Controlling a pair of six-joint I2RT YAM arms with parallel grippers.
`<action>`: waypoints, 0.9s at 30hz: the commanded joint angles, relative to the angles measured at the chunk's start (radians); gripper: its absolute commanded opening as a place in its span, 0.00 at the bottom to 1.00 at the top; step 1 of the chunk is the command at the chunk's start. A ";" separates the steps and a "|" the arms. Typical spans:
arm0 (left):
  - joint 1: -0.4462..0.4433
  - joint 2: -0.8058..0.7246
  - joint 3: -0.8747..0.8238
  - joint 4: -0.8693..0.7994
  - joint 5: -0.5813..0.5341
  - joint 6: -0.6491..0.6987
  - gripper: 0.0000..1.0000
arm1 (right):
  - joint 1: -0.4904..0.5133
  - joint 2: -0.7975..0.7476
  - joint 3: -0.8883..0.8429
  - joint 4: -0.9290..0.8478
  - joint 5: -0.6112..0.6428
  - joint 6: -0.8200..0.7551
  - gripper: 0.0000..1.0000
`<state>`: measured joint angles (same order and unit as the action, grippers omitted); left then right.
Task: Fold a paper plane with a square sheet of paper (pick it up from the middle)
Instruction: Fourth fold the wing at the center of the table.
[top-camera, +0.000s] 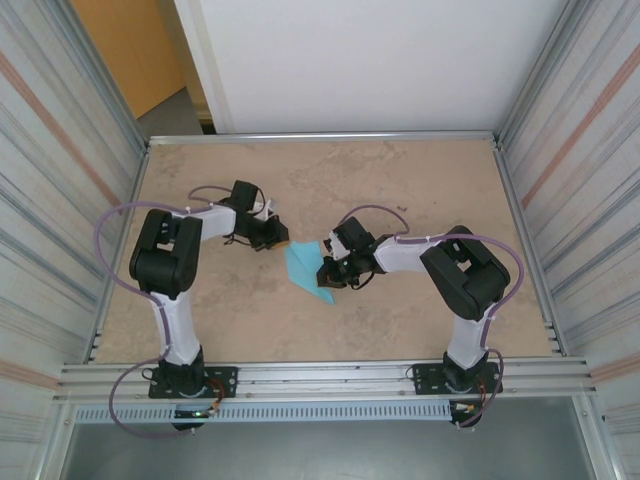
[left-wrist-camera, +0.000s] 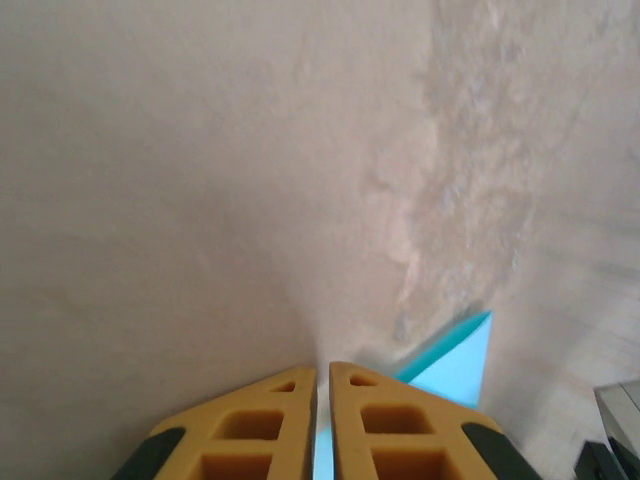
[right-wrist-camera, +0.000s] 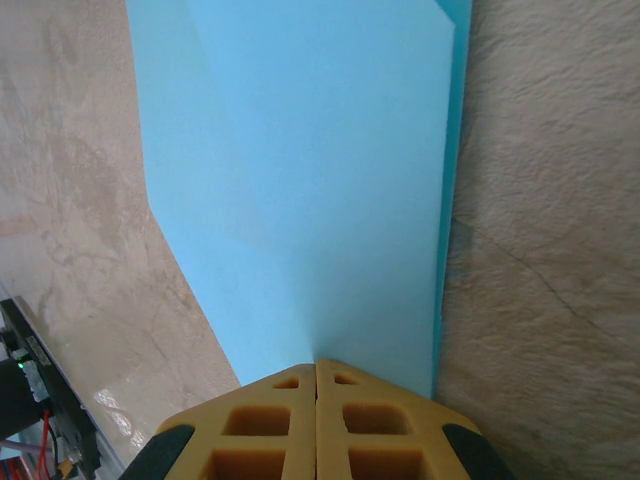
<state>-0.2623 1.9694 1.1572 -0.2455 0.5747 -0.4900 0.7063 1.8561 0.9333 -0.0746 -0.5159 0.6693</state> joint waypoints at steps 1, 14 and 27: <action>0.011 -0.019 0.044 -0.061 -0.074 0.039 0.12 | 0.006 0.076 -0.061 -0.198 0.162 -0.025 0.08; -0.194 -0.137 -0.120 0.070 -0.025 -0.078 0.12 | -0.004 0.053 -0.050 -0.160 0.094 -0.037 0.08; -0.201 -0.031 -0.055 -0.067 -0.136 -0.067 0.10 | -0.011 -0.004 0.002 -0.131 0.025 -0.041 0.10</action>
<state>-0.4648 1.9076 1.0859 -0.2424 0.5018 -0.5575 0.7044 1.8519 0.9405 -0.0784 -0.5236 0.6464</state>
